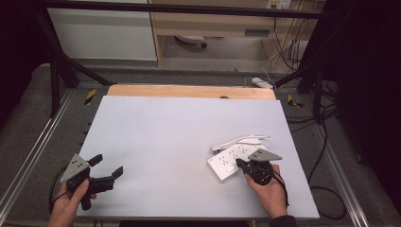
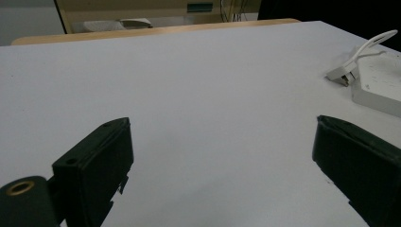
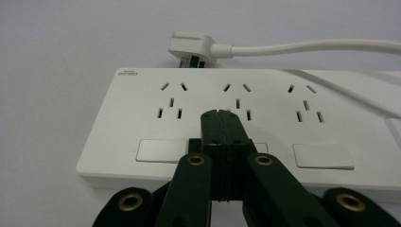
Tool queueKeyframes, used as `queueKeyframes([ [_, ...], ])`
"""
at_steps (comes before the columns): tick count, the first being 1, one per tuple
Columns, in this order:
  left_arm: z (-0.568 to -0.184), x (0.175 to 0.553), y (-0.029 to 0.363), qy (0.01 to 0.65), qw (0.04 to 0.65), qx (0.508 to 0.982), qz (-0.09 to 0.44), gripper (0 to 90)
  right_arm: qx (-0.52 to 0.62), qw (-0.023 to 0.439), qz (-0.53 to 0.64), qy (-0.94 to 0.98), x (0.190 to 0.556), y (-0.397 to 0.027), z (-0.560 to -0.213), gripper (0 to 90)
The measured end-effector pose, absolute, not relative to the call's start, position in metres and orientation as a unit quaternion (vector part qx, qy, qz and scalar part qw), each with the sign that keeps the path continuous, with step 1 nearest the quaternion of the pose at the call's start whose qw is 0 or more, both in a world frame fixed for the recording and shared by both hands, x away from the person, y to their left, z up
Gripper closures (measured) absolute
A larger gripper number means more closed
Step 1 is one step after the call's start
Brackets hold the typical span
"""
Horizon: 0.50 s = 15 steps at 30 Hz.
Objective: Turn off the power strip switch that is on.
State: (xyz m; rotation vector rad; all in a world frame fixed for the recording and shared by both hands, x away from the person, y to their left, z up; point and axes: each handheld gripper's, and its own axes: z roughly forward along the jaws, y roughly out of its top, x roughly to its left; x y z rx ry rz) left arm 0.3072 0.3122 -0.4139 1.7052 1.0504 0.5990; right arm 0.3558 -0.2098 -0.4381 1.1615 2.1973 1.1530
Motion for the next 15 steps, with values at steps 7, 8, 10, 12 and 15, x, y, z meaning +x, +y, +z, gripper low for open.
queueKeyframes([
  [7,-0.4137,0.3071,0.3125,0.435,0.502,0.705,0.249,5.6,0.416,0.196,0.411,0.787,0.356,-0.2092,-0.4392,90.0],
  [8,-0.4137,0.3071,0.3125,0.435,0.502,0.705,0.249,5.6,0.416,0.196,0.411,0.787,0.356,-0.2092,-0.4392,90.0],
  [10,-0.4137,0.3072,0.3126,0.435,0.502,0.705,0.249,5.6,0.416,0.197,0.411,0.787,0.356,-0.2093,-0.4393,90.0],
  [12,-0.4137,0.3072,0.3126,0.435,0.502,0.705,0.249,5.6,0.416,0.198,0.411,0.787,0.356,-0.2097,-0.4394,90.0],
  [15,-0.4137,0.3073,0.3128,0.435,0.501,0.705,0.25,5.6,0.415,0.2,0.41,0.787,0.3558,-0.2108,-0.4397,90.0],
])
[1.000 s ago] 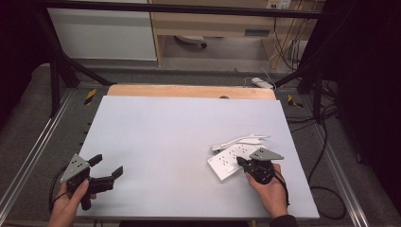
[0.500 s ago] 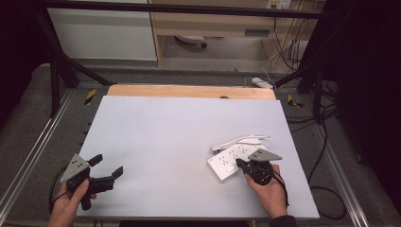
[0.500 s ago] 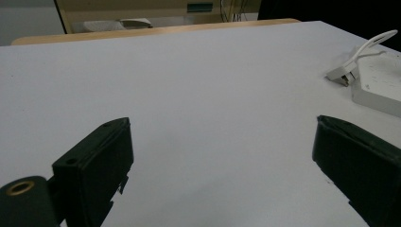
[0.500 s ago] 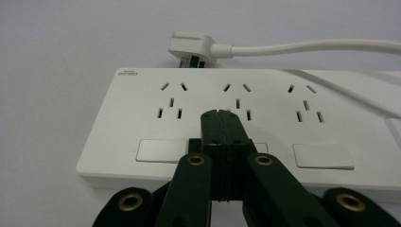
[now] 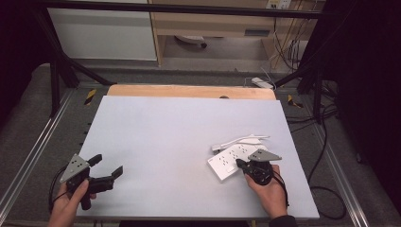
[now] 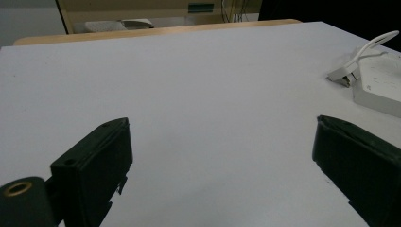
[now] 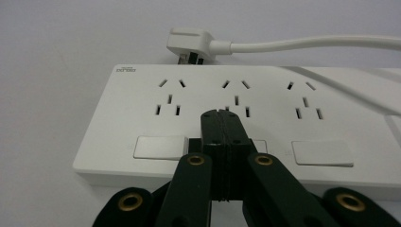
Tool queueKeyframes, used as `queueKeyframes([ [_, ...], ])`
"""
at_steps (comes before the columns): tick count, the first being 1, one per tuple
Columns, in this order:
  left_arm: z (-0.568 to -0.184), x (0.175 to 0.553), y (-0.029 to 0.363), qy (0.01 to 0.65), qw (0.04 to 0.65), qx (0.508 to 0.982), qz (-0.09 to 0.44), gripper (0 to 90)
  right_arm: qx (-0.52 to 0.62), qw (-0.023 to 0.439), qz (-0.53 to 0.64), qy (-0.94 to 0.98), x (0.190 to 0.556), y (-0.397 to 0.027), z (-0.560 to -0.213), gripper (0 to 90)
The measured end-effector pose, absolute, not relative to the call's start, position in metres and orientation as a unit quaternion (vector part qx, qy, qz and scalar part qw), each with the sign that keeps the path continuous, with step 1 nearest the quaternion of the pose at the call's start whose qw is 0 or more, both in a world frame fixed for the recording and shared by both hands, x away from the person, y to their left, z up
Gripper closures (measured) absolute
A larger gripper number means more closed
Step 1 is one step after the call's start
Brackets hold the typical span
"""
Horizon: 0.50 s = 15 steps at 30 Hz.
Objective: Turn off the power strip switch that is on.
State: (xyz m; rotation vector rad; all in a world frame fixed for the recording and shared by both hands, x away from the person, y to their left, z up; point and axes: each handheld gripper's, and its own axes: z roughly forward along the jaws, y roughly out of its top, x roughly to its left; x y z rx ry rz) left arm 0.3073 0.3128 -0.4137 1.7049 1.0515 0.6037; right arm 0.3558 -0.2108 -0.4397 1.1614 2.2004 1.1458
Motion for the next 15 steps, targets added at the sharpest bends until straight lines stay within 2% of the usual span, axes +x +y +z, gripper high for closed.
queueKeyframes([
  [15,-0.4137,0.3071,0.3125,0.436,0.501,0.705,0.25,5.6,0.417,0.203,0.412,0.784,0.3548,-0.2106,-0.4409,90.0],
])
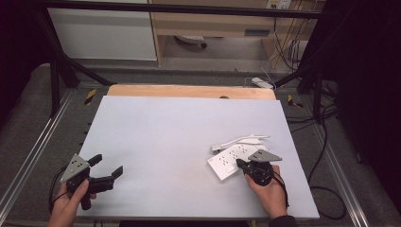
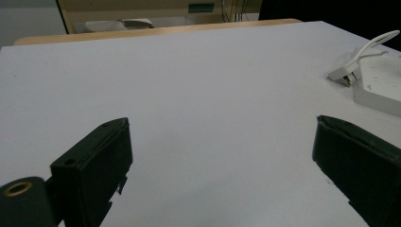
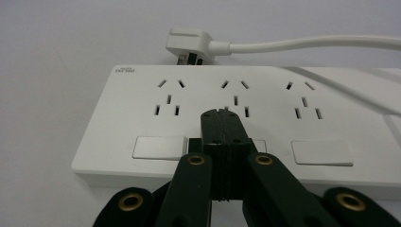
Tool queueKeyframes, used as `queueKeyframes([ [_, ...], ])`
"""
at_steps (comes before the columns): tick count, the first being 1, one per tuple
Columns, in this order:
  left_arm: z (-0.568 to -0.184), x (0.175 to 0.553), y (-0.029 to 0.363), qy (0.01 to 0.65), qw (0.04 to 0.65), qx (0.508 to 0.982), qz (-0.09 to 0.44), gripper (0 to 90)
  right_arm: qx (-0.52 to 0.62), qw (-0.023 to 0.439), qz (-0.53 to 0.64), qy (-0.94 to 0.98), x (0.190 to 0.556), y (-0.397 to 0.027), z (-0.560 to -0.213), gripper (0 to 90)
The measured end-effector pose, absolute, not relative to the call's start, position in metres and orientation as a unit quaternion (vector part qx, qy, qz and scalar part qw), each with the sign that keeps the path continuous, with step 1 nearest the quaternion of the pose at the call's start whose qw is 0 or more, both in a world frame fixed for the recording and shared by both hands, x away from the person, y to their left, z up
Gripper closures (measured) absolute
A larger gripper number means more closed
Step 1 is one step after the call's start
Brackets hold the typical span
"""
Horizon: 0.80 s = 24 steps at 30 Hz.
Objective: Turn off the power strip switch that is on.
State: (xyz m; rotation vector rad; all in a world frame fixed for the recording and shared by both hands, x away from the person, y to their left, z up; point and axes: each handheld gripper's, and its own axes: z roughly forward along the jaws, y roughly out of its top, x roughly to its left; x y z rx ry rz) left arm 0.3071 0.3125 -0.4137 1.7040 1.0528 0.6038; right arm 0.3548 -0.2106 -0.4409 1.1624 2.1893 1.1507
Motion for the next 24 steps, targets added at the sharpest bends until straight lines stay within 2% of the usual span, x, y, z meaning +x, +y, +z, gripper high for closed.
queueKeyframes([
  [24,-0.4138,0.3072,0.3121,0.435,0.5,0.706,0.251,5.6,0.409,0.195,0.408,0.792,0.3546,-0.208,-0.442,90.0],
])
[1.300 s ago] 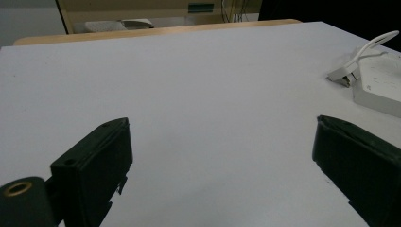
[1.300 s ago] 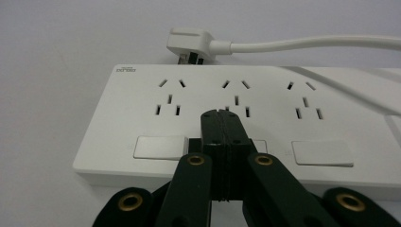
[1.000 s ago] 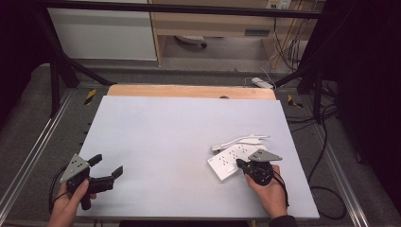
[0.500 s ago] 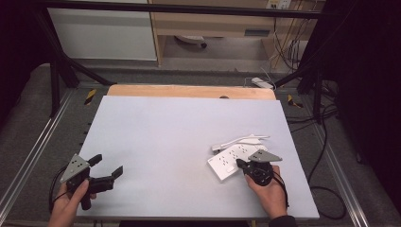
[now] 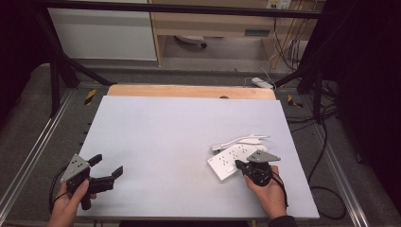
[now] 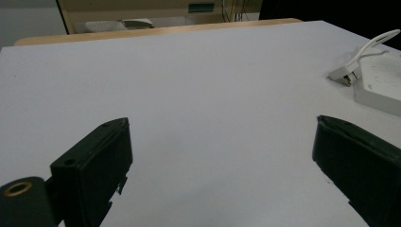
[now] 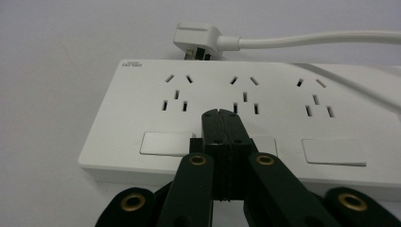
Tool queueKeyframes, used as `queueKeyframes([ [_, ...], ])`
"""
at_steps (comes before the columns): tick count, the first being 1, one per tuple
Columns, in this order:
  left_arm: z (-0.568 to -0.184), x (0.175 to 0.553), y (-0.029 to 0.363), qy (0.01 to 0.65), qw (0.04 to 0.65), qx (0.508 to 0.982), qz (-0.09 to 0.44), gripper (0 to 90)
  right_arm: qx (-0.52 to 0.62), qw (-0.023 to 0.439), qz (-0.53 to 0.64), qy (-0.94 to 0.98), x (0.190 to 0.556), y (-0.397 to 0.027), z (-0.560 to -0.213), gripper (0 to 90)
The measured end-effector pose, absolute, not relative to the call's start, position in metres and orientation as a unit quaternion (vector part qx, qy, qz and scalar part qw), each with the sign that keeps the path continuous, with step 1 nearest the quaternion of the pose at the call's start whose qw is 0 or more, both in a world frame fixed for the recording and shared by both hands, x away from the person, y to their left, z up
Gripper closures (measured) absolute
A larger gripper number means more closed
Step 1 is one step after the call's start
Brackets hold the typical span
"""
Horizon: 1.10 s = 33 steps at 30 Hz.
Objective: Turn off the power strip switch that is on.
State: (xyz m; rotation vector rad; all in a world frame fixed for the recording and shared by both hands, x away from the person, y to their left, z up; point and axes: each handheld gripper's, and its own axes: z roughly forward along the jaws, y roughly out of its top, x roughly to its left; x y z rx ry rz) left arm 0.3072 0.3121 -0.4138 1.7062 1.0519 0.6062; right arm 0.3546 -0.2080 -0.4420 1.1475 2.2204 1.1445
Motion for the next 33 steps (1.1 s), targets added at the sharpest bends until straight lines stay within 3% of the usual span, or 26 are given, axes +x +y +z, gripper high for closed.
queueKeyframes([
  [33,-0.414,0.307,0.312,0.435,0.497,0.706,0.253,5.5,0.408,0.215,0.451,0.764,0.359,-0.216,-0.431,90.0],
])
